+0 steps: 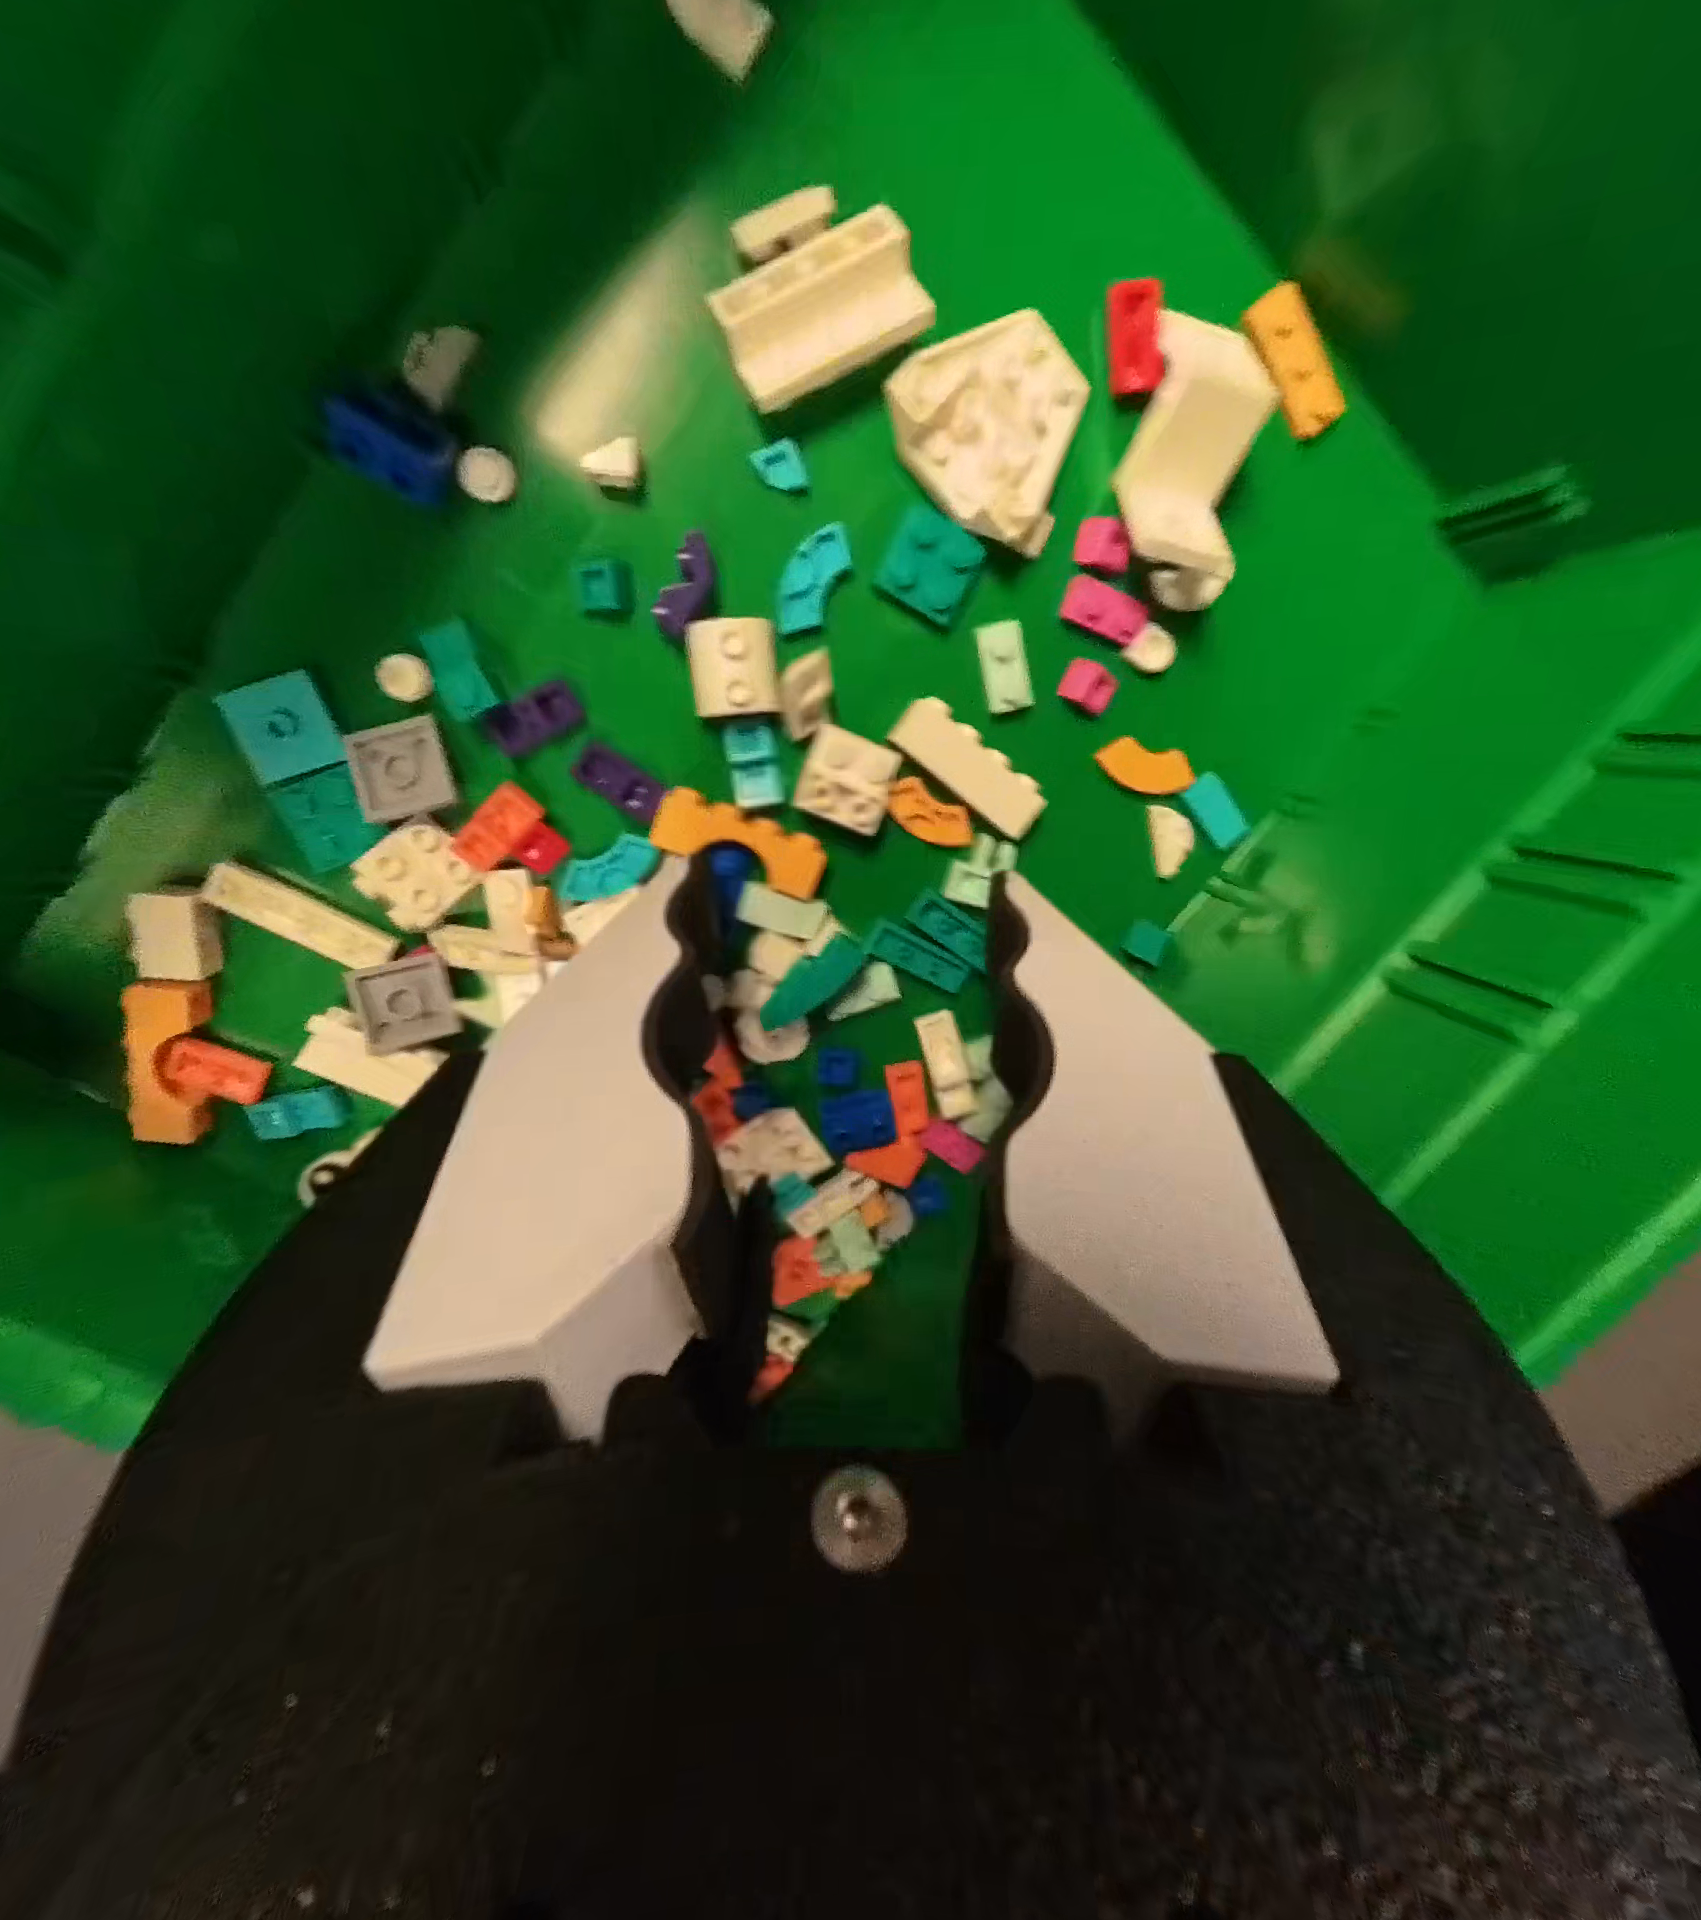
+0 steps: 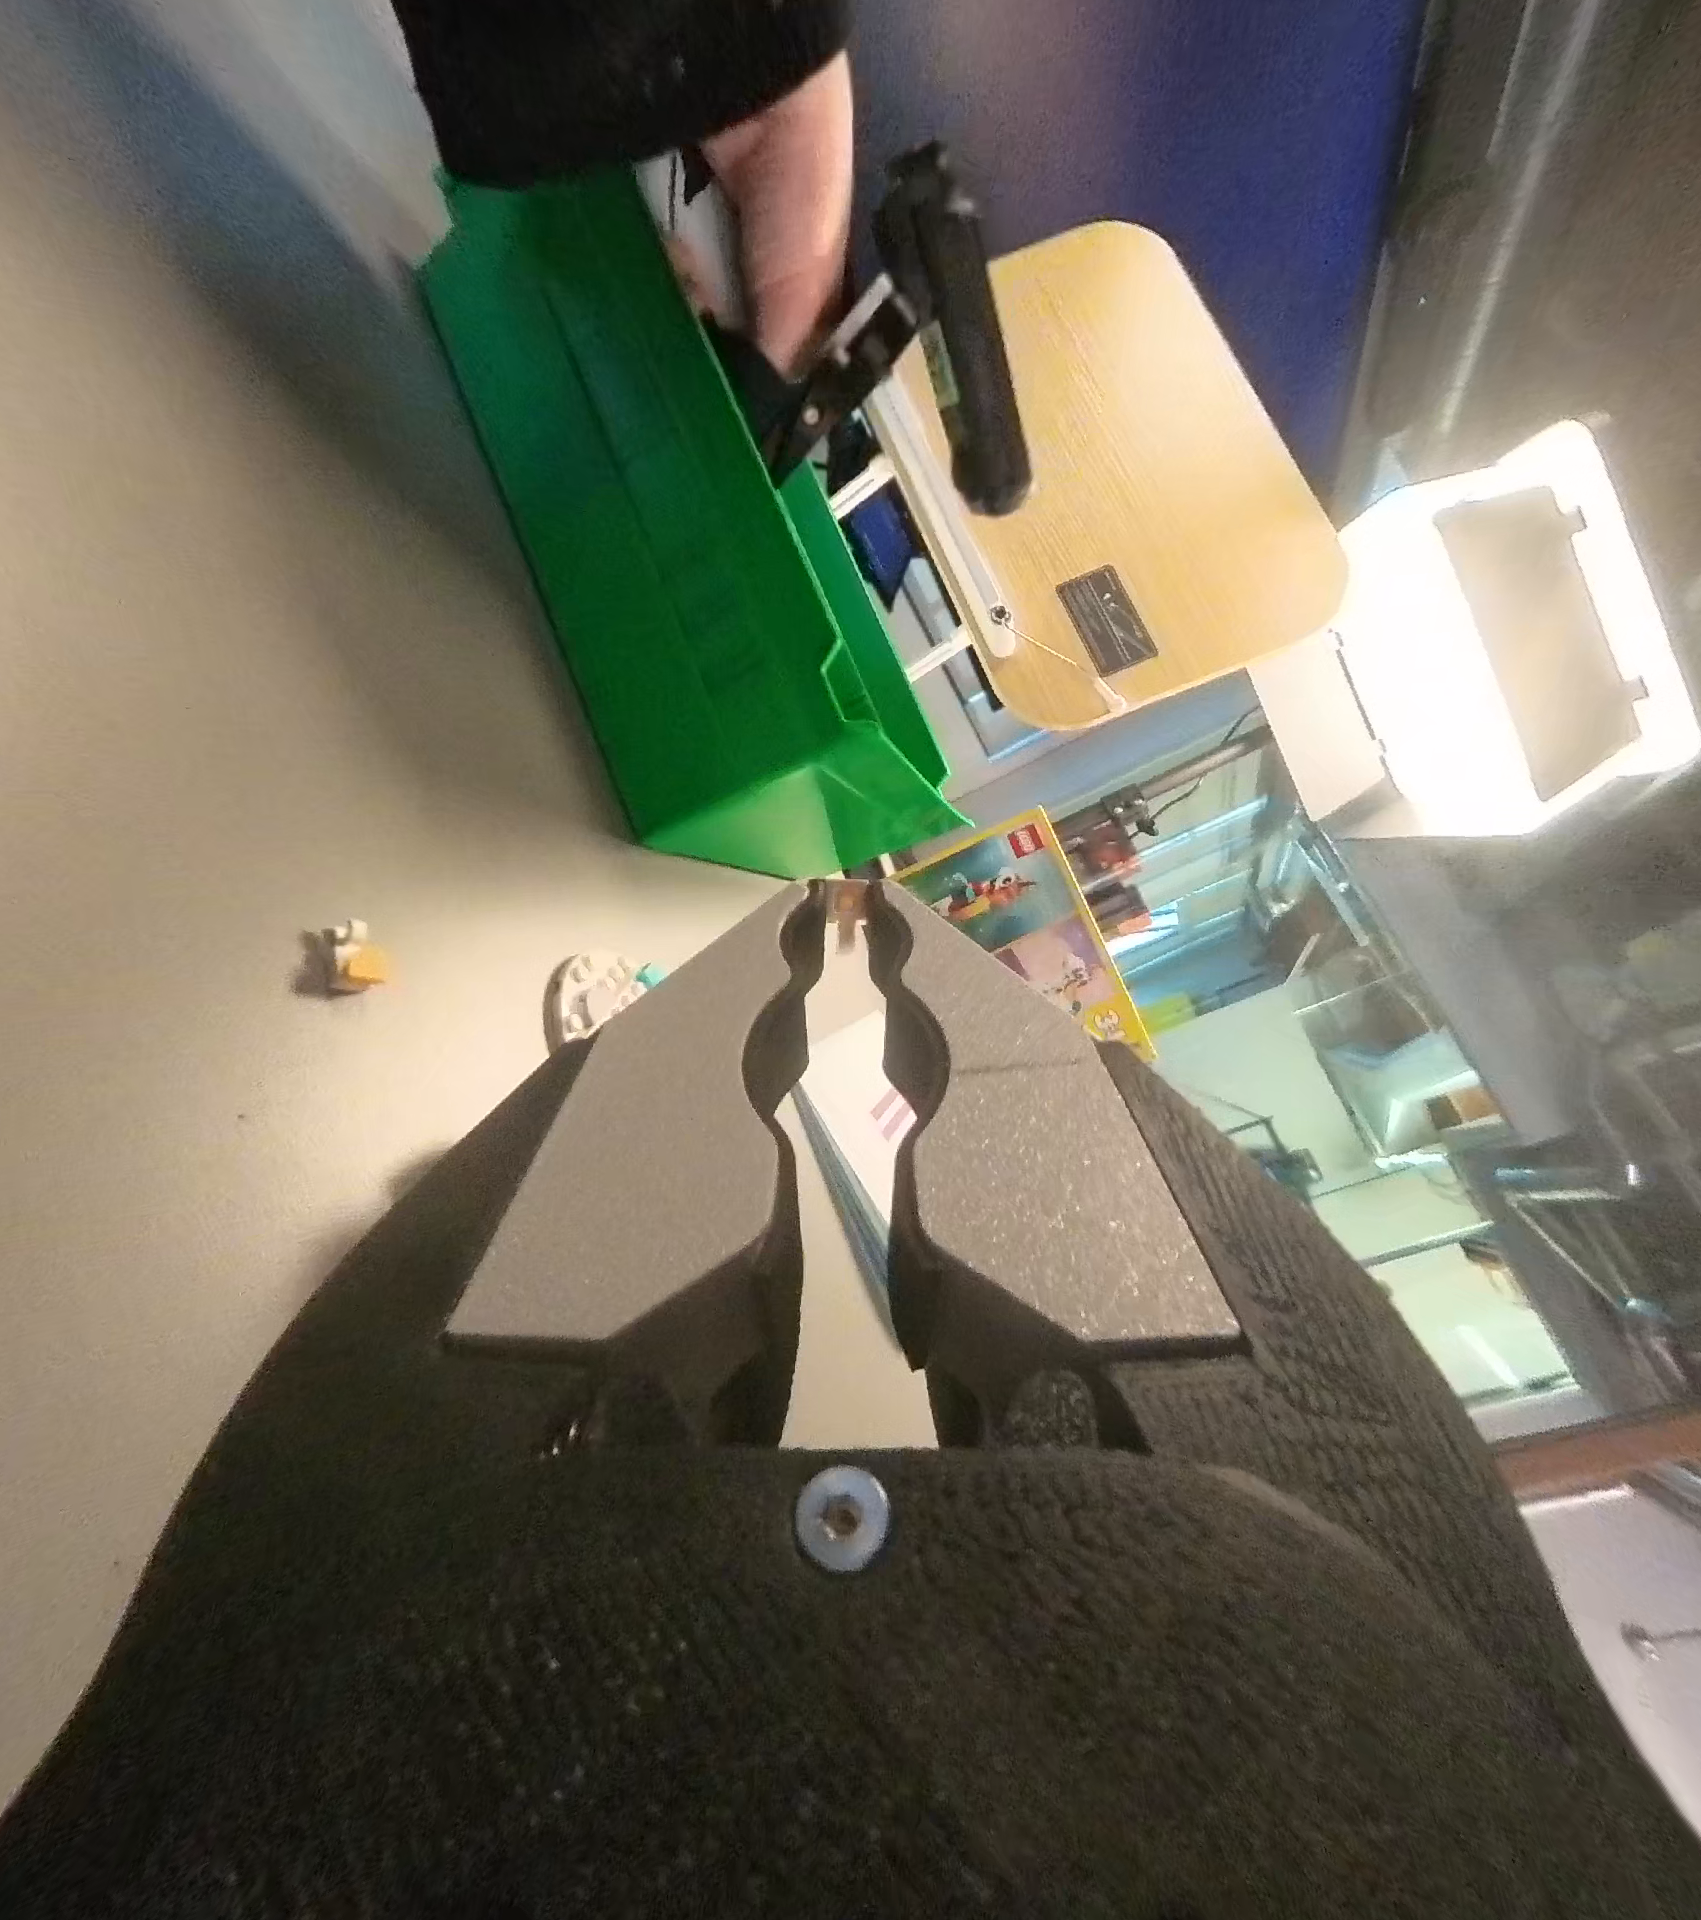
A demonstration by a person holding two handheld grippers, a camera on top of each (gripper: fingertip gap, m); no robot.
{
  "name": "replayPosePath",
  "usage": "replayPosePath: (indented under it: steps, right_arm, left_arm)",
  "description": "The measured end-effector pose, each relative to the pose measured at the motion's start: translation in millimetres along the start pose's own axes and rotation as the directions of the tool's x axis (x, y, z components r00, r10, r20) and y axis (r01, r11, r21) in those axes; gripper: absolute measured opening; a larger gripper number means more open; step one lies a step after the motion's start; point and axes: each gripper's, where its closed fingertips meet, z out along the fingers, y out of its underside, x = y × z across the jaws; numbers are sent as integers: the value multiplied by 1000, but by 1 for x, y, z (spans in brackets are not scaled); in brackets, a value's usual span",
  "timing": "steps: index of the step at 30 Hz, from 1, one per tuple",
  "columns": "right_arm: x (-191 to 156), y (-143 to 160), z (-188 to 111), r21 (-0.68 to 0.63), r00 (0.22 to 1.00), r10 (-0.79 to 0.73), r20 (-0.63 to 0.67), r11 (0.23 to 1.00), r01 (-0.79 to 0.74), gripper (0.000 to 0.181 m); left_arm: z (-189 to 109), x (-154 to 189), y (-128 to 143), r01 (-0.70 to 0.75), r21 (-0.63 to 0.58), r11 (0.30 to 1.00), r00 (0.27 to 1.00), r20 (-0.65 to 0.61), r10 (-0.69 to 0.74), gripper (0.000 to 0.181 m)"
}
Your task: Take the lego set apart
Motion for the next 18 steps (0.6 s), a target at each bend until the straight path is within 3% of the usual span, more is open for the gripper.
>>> replayPosePath:
  steps: [2, 4, 5, 7, 9, 12, 15, 16, 18]
  right_arm:
    - [3, -1, -1, 14, 999, 54, 0, 998, -54, 6]
    - [8, -5, -2, 50, 966, 254, 41, 965, -256, 6]
    - [12, -7, -2, 71, 914, 397, 77, 913, -403, 6]
    - [26, -14, -5, 128, 728, 667, 159, 717, -685, 5]
    - [39, -20, -9, 167, 521, 816, 248, 494, -853, 5]
    - [45, -30, -15, 150, 264, 878, 400, 221, -963, 6]
    - [45, -43, -20, 73, 24, 834, 552, -19, -997, 6]
    - [45, -45, -21, 46, -38, 810, 586, -80, -996, 6]
    - [46, -48, -24, 10, -127, 765, 631, -171, -985, 5]
  left_arm:
    - [-6, -9, -9, 12, 52, 999, 997, 70, -16, 54]
    - [-32, -6, -33, -42, 235, 971, 985, 175, 0, 58]
    - [-50, 8, -47, -112, 349, 930, 976, 217, 36, 58]
    - [-89, 60, -70, -289, 561, 776, 948, 281, 150, 57]
    - [-115, 129, -77, -477, 672, 566, 879, 359, 315, 57]
    - [-104, 213, -62, -760, 565, 322, 635, 535, 558, 69]
    - [-90, 281, -49, -865, 502, 16, 404, 677, 615, 66]
    - [-86, 297, -45, -865, 500, -46, 369, 696, 616, 64]
    - [-84, 320, -41, -832, 541, -120, 367, 699, 614, 55]
